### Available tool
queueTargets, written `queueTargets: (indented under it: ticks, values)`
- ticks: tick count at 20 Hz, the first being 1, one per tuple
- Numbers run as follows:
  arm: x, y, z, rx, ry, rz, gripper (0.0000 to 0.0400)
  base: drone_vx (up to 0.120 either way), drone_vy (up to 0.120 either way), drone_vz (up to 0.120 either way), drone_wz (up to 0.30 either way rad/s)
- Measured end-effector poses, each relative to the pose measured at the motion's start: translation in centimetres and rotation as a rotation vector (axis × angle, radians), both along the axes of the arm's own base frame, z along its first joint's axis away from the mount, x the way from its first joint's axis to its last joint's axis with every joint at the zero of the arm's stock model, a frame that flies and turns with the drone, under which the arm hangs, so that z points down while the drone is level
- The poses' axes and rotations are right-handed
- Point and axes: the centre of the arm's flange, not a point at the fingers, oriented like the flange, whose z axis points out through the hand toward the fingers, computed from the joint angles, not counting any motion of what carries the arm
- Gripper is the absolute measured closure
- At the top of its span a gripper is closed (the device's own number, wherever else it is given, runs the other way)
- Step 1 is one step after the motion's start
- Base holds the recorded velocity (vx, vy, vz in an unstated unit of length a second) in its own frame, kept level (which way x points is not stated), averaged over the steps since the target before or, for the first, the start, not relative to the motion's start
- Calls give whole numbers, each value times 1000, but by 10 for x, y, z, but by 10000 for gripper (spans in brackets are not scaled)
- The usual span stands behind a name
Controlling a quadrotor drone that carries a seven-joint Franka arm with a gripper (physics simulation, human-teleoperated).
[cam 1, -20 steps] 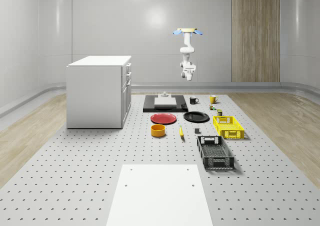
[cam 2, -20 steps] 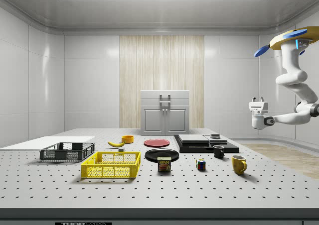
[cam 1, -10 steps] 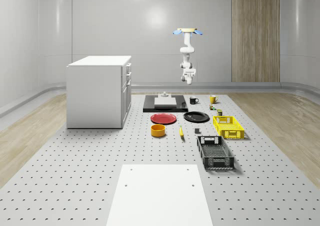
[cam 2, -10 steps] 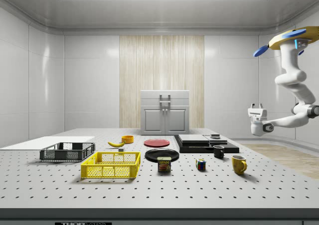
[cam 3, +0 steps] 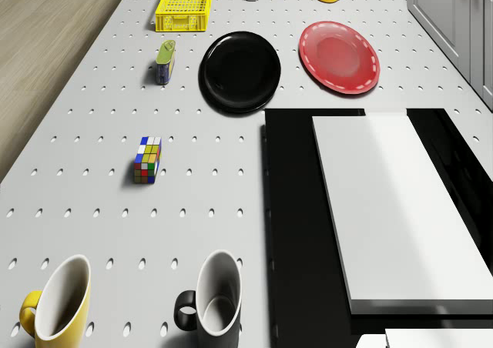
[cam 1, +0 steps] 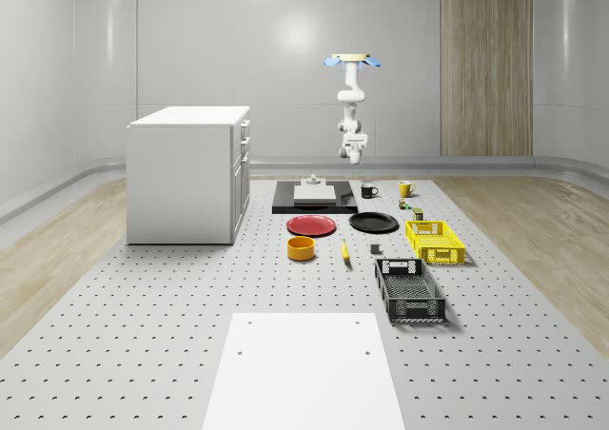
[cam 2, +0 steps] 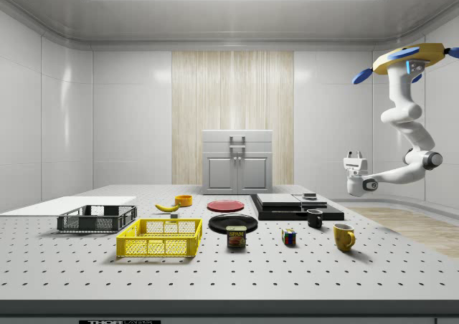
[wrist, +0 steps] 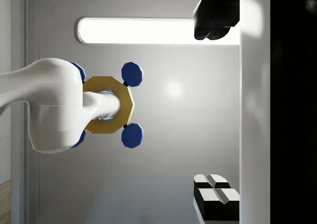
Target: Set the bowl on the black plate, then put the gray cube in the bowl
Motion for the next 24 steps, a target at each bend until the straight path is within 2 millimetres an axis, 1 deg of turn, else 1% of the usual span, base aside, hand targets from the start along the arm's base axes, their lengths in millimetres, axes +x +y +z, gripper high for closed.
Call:
queueTargets:
  ticks: [24]
  values:
    - [-2,1,1,-12,-18,0,0,120,-120,0,0]
